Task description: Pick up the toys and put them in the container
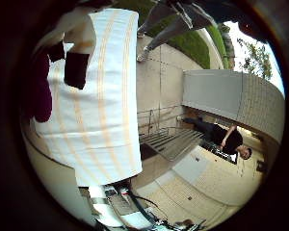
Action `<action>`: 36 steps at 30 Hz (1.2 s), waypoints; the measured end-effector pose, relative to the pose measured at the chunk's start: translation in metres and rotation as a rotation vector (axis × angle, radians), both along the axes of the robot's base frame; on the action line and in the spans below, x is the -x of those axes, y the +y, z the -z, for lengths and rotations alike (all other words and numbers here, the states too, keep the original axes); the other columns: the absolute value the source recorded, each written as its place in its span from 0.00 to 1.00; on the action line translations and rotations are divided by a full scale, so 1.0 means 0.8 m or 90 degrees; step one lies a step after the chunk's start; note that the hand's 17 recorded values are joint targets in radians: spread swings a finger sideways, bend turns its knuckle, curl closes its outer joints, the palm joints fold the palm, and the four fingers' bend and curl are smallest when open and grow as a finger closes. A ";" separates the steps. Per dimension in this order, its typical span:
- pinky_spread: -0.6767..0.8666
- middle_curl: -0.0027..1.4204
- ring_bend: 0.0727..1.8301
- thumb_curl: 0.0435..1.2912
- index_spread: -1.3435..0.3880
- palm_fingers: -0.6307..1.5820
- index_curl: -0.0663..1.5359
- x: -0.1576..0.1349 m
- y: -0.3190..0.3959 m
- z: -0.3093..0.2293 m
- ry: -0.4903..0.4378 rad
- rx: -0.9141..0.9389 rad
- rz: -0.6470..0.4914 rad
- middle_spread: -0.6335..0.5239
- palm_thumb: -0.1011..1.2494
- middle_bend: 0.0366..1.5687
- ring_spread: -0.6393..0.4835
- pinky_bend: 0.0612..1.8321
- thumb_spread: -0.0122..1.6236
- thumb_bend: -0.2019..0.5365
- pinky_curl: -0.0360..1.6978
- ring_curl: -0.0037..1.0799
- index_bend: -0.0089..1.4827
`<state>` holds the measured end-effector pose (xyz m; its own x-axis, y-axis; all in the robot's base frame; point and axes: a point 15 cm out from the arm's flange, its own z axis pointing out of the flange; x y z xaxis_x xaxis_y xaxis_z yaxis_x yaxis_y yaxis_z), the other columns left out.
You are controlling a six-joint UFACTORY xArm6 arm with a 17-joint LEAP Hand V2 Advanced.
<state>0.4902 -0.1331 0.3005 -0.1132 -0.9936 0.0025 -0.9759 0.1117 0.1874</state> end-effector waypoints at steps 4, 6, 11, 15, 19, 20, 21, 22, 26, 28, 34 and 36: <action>0.62 0.71 0.80 0.44 0.30 0.66 0.49 0.038 0.040 -0.065 0.004 -0.009 -0.041 0.38 0.81 0.76 0.49 0.71 0.72 0.25 0.59 0.70 0.36; 0.61 0.72 0.81 0.45 0.28 0.65 0.53 0.055 0.068 -0.093 -0.001 -0.020 -0.068 0.38 0.81 0.78 0.48 0.72 0.72 0.25 0.61 0.71 0.38; 0.60 0.73 0.82 0.46 0.25 0.63 0.60 0.091 0.154 -0.148 -0.017 -0.057 -0.149 0.38 0.81 0.80 0.48 0.75 0.72 0.26 0.62 0.73 0.39; 0.59 0.73 0.83 0.47 0.23 0.62 0.64 0.104 0.212 -0.161 -0.017 -0.076 -0.208 0.38 0.81 0.82 0.47 0.76 0.72 0.25 0.63 0.74 0.40; 0.58 0.74 0.84 0.48 0.23 0.62 0.66 0.111 0.280 -0.164 -0.022 -0.083 -0.261 0.38 0.81 0.83 0.47 0.76 0.72 0.26 0.63 0.74 0.40; 0.58 0.74 0.84 0.48 0.22 0.62 0.67 0.110 0.290 -0.163 -0.025 -0.084 -0.266 0.38 0.81 0.83 0.47 0.77 0.72 0.26 0.63 0.74 0.40; 0.58 0.74 0.84 0.48 0.22 0.61 0.68 0.107 0.300 -0.162 -0.029 -0.085 -0.269 0.38 0.81 0.83 0.47 0.77 0.72 0.25 0.63 0.75 0.40; 0.58 0.74 0.84 0.49 0.22 0.61 0.70 0.104 0.312 -0.161 -0.036 -0.085 -0.272 0.38 0.81 0.84 0.47 0.78 0.72 0.26 0.64 0.75 0.40; 0.57 0.74 0.85 0.50 0.21 0.60 0.76 0.082 0.352 -0.138 -0.048 -0.084 -0.282 0.38 0.82 0.86 0.46 0.79 0.72 0.26 0.64 0.76 0.39; 0.56 0.74 0.85 0.51 0.20 0.60 0.79 0.070 0.372 -0.124 -0.053 -0.085 -0.292 0.38 0.82 0.86 0.46 0.80 0.72 0.26 0.64 0.76 0.39; 0.55 0.73 0.86 0.51 0.20 0.59 0.85 0.039 0.402 -0.089 -0.067 -0.084 -0.286 0.39 0.75 0.87 0.47 0.81 0.72 0.22 0.64 0.76 0.37; 0.56 0.70 0.83 0.49 0.20 0.61 0.85 0.026 0.407 -0.075 -0.072 -0.084 -0.282 0.41 0.70 0.84 0.49 0.77 0.73 0.20 0.62 0.73 0.38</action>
<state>0.4693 0.1928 0.3603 0.3285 -0.9374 -0.1151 -0.9395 -0.3369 0.0623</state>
